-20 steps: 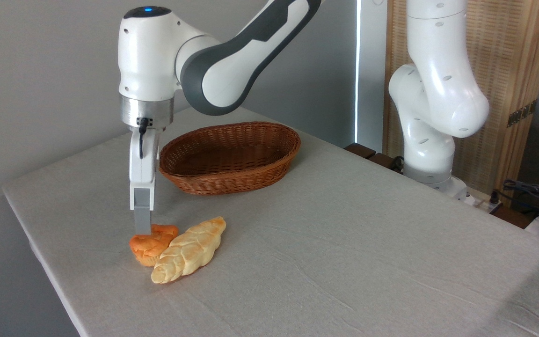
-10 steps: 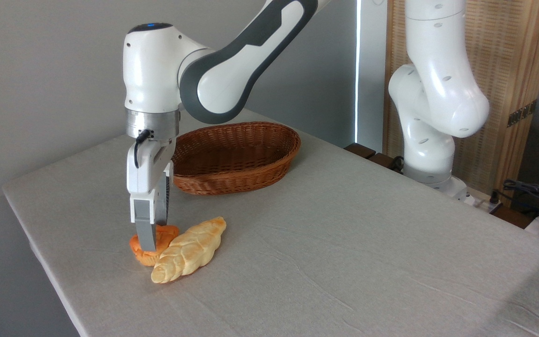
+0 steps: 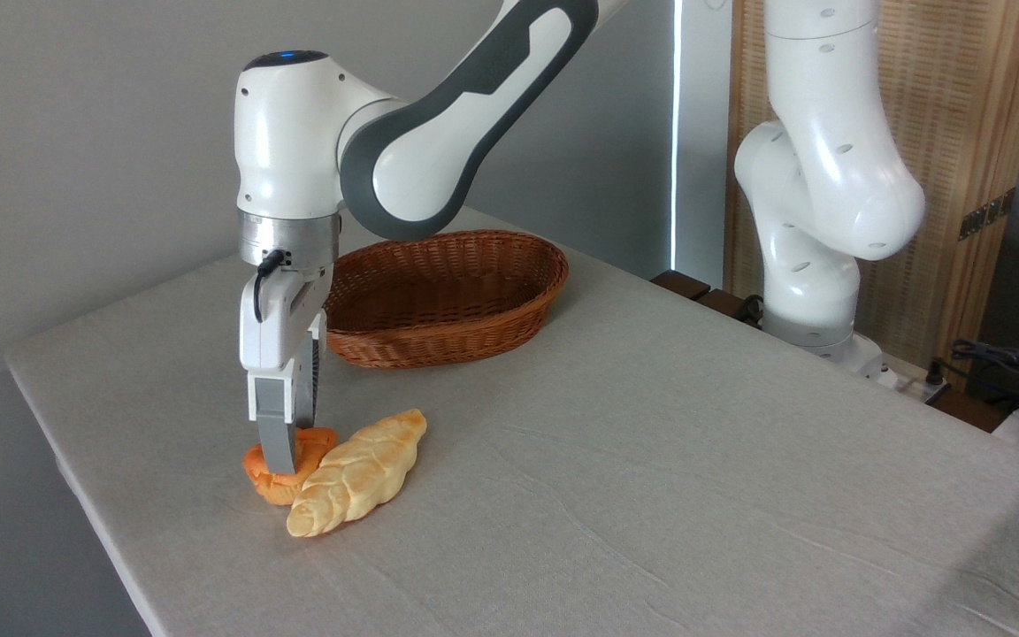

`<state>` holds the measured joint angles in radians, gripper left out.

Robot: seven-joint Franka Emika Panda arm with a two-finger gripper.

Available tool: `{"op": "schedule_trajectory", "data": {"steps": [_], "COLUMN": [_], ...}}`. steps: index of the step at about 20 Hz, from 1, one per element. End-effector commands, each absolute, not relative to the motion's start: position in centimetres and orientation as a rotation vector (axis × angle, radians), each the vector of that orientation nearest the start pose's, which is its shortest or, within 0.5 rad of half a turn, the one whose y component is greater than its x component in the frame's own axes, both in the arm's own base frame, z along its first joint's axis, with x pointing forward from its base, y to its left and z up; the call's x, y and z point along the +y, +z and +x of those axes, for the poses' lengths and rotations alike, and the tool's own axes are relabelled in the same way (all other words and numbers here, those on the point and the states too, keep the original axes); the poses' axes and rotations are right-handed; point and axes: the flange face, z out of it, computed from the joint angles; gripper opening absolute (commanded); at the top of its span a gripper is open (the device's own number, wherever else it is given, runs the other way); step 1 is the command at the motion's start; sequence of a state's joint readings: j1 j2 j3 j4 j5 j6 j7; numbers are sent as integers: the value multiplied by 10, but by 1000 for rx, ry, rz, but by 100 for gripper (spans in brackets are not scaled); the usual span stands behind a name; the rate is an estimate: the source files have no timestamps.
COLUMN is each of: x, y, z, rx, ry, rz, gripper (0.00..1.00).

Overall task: Put bread into the basket
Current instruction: 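Lift the orange roll off the table with the gripper, then carry the orange roll over the wicker basket and lower it inside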

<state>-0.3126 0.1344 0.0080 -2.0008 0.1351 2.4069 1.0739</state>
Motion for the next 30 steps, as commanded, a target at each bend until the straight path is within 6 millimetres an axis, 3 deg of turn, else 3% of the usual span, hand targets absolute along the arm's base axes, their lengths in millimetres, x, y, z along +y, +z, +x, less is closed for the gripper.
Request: {"op": "schedule_trajectory", "data": {"steps": [1,7,12,21,26,30], "x": [-180,-180,-181,-182,-182,-173], "y": [417,404,402,407,462,492], "z": [579,578,578,578,571,565], "rx": [1971,1991,1994,1977,1923,1828], "ry": [-325,-293,-290,-317,-447,-512], "rz": [-2143,-2129,-2129,-2164,-2190,-2448], "gripper": [25,30,17,12,15,14]}}
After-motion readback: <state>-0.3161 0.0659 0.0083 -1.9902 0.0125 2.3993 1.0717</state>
